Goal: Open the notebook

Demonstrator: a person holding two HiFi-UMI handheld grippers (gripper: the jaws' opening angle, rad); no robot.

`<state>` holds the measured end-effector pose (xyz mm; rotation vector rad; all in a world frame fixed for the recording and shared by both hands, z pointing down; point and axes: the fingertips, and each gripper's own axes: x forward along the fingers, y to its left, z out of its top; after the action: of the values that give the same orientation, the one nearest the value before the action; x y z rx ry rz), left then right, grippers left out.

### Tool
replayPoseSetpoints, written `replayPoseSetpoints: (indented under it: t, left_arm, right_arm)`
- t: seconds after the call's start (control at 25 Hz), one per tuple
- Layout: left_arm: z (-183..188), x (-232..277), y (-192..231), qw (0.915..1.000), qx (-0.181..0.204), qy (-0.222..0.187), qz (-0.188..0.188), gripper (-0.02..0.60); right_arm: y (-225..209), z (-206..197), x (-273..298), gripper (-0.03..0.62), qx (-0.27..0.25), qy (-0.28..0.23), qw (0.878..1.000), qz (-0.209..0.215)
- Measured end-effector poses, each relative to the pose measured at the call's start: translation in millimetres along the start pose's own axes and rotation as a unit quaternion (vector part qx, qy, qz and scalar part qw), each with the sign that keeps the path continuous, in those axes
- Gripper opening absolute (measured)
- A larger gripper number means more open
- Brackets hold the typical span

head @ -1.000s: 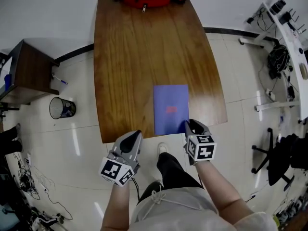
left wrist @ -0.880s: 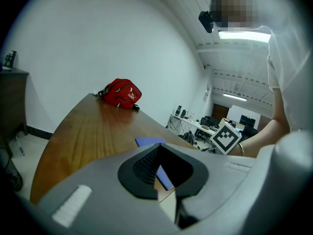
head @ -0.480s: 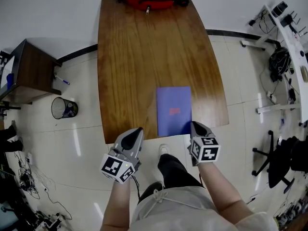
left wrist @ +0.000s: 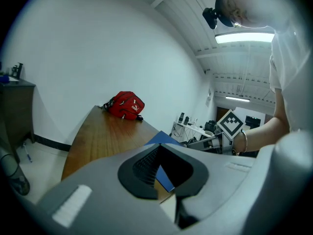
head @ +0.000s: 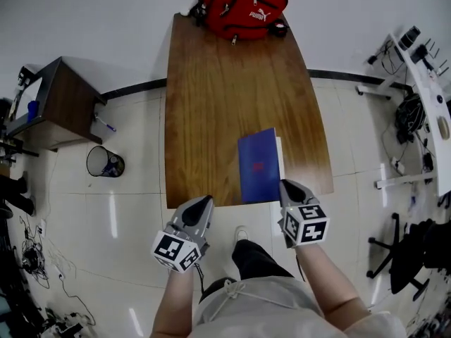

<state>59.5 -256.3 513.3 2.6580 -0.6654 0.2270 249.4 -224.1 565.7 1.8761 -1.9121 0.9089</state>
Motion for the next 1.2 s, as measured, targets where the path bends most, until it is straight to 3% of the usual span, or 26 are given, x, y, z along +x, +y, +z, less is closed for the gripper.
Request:
replayPoseSetpoints:
  t: [0.36,0.72,0.92,1.2]
  left_arm:
    - [12.9,-63.4,29.4,0.9969,-0.020,-0.037,0.066,-0.006]
    - [-1.6,-117.1,68.2,0.9852,-0.062,-0.056,0.149,-0.006]
    - [-22.5,-133.0,82.7,0.9795,-0.082,-0.048,0.178,-0.006]
    - [-56.1,-140.0,92.4,0.9754,-0.104,-0.030,0.192,-0.006]
  right_arm:
    - [110.7,49.9,20.3,0.008,-0.039,-0.032,0.992,0.114]
    - [204.2,28.8,70.7,0.012,-0.054,0.005,0.973,0.225]
    - [225.5,-9.4,96.4,0.008,-0.068,0.054,0.967,0.241]
    - [216.7,-60.4,123.8,0.008,-0.075,0.106,0.966,0.224]
